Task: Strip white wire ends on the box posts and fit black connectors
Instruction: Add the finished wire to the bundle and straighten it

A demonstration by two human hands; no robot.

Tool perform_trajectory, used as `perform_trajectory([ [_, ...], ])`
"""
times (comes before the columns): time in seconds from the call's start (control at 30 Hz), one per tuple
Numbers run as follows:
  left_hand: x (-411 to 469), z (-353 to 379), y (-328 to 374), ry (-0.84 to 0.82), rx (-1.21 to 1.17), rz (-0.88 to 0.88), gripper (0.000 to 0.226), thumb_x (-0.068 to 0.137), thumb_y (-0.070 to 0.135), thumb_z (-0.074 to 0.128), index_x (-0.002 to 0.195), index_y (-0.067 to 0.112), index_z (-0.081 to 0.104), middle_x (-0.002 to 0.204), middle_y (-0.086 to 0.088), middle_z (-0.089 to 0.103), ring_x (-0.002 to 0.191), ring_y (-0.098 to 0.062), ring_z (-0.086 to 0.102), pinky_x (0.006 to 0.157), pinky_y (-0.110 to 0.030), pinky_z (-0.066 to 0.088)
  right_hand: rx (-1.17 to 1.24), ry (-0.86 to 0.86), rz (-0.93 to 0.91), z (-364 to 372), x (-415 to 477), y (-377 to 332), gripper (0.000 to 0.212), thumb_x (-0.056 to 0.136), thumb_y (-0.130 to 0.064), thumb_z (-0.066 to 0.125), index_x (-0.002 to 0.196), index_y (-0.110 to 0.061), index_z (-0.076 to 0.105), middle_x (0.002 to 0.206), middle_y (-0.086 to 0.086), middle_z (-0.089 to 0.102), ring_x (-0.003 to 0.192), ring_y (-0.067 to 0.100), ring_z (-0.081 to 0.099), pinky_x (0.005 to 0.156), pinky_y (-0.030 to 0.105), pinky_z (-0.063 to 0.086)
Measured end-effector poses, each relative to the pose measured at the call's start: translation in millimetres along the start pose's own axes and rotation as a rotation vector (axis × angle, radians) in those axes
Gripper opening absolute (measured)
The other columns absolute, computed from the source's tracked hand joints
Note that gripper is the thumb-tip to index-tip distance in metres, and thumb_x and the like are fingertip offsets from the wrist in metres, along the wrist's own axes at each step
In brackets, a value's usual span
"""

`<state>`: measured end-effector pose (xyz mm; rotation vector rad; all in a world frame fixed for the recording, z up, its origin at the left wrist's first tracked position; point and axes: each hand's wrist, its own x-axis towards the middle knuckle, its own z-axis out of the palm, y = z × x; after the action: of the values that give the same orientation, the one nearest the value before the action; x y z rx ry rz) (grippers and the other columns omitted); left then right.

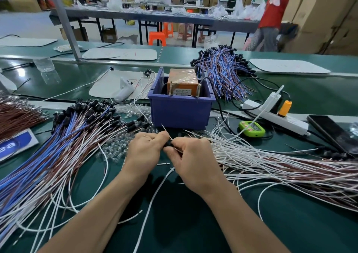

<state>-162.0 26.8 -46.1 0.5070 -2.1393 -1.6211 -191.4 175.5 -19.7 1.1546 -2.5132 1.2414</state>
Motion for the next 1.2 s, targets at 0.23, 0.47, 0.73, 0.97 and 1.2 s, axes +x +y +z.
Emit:
perform_trajectory([
  [0.23, -2, 2, 2, -0.041, -0.140, -0.029, 0.057, 0.080, 0.057, 0.059, 0.041, 0.019, 0.042, 0.048, -0.003, 0.034, 0.049, -0.019, 0.026, 0.053, -0.035, 0.022, 0.265, -0.015, 0.118, -1, 4, 3, 0.036, 0.094, -0.021, 0.066, 0.059, -0.014, 0.064, 0.050, -0.001, 0.059, 0.045, 0.010, 0.047, 0.050, 0.023, 0.037],
  [0.47, -10, 0, 5, 0.187, 0.255, 0.278, 0.047, 0.093, 0.053, 0.050, 0.050, 0.032, 0.054, 0.041, 0.010, 0.039, 0.045, -0.007, 0.038, 0.046, -0.016, 0.030, 0.707, -0.129, 0.418, 7, 8, 4, 0.038, 0.100, -0.018, 0.060, 0.063, -0.015, 0.068, 0.052, 0.004, 0.059, 0.037, 0.004, 0.040, 0.040, 0.014, 0.032],
  [0.73, -8, -2, 3, 0.178, 0.180, 0.211, 0.061, 0.091, 0.060, 0.055, 0.046, 0.020, 0.042, 0.042, 0.010, 0.029, 0.044, -0.010, 0.026, 0.043, -0.023, 0.022, 0.613, -0.016, 0.290, 4, 7, 4, 0.021, 0.092, -0.010, 0.071, 0.072, -0.017, 0.075, 0.056, 0.005, 0.066, 0.041, 0.012, 0.048, 0.042, 0.020, 0.039],
  [0.97, -9, 8, 9, -0.079, -0.304, 0.012, 0.063, 0.087, 0.058, 0.067, 0.041, 0.019, 0.048, 0.042, 0.005, 0.044, 0.037, -0.011, 0.039, 0.044, -0.021, 0.034, 0.754, 0.023, 0.361, 5, 9, 5, 0.007, 0.080, -0.013, 0.071, 0.076, -0.013, 0.077, 0.064, 0.011, 0.071, 0.045, 0.020, 0.055, 0.047, 0.024, 0.046],
  [1.2, -11, 4, 6, 0.096, 0.041, 0.213, 0.052, 0.092, 0.059, 0.054, 0.052, 0.026, 0.059, 0.047, 0.010, 0.045, 0.049, -0.008, 0.034, 0.050, -0.029, 0.030, 0.750, 0.040, 0.405, 5, 9, 7, 0.009, 0.085, -0.006, 0.073, 0.078, -0.011, 0.076, 0.063, 0.009, 0.070, 0.044, 0.018, 0.054, 0.046, 0.023, 0.046],
])
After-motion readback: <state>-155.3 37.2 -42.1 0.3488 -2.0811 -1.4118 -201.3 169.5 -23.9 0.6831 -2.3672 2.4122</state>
